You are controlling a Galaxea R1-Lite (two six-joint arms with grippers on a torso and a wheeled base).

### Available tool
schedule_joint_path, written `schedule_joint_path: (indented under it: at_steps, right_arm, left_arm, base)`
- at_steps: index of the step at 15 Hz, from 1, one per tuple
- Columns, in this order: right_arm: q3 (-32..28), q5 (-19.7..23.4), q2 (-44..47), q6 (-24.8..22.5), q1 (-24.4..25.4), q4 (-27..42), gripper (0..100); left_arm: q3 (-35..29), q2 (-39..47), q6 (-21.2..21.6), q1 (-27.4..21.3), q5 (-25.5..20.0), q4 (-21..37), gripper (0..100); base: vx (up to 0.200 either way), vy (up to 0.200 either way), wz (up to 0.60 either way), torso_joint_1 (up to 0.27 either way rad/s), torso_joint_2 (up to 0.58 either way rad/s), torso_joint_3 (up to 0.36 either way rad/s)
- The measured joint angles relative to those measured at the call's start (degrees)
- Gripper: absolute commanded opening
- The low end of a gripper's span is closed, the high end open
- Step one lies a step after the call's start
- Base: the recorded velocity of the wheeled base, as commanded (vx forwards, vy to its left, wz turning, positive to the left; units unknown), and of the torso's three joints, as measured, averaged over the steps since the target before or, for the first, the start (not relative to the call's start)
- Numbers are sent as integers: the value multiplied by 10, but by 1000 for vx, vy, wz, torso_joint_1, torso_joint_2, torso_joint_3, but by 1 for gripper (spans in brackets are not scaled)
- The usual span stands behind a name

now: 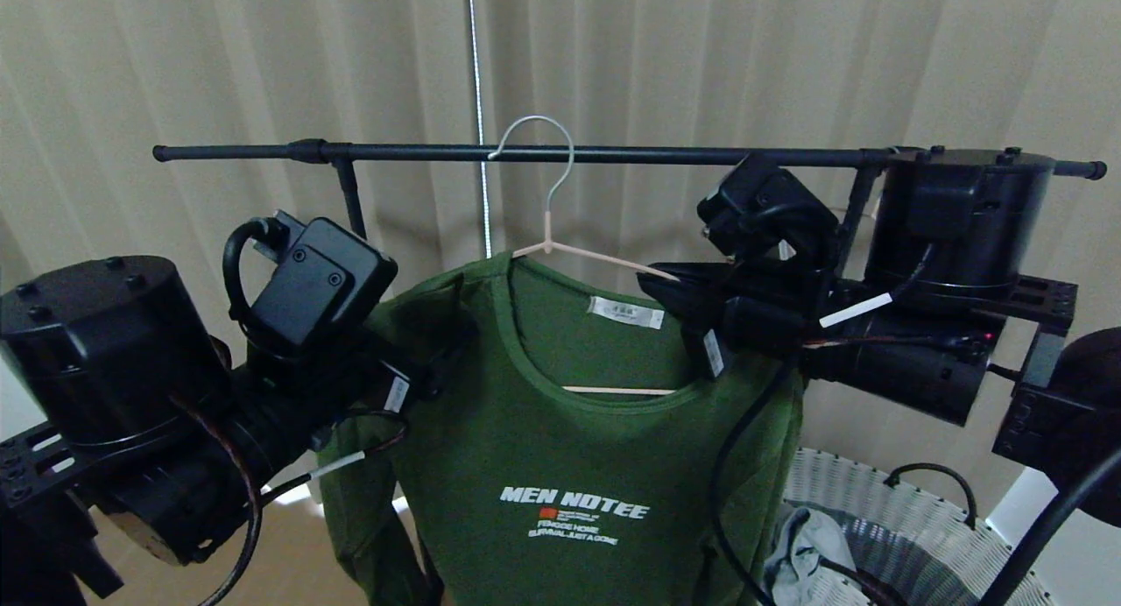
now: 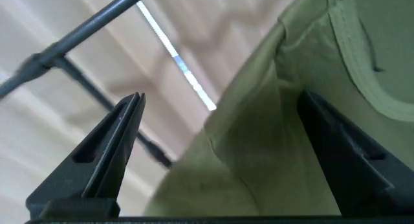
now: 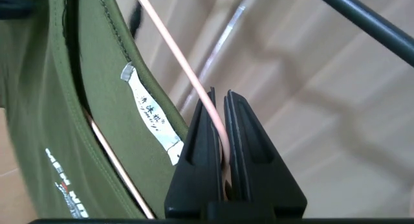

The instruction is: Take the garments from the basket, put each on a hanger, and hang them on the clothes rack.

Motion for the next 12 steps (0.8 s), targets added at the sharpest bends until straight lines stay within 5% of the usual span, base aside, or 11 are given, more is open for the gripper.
schedule_joint_path:
  at_steps: [8, 12]
  right_arm:
    - [31, 1, -52, 1, -62, 0, 0]
    - [77, 4, -107, 1, -79, -9, 0]
  left_arm:
    - [19, -21, -64, -16, -12, -1, 100]
    - [89, -62, -99, 14, -12, -1, 100]
  base:
    - [0, 0, 0, 0, 0, 0]
    - [0, 0, 0, 0, 0, 0]
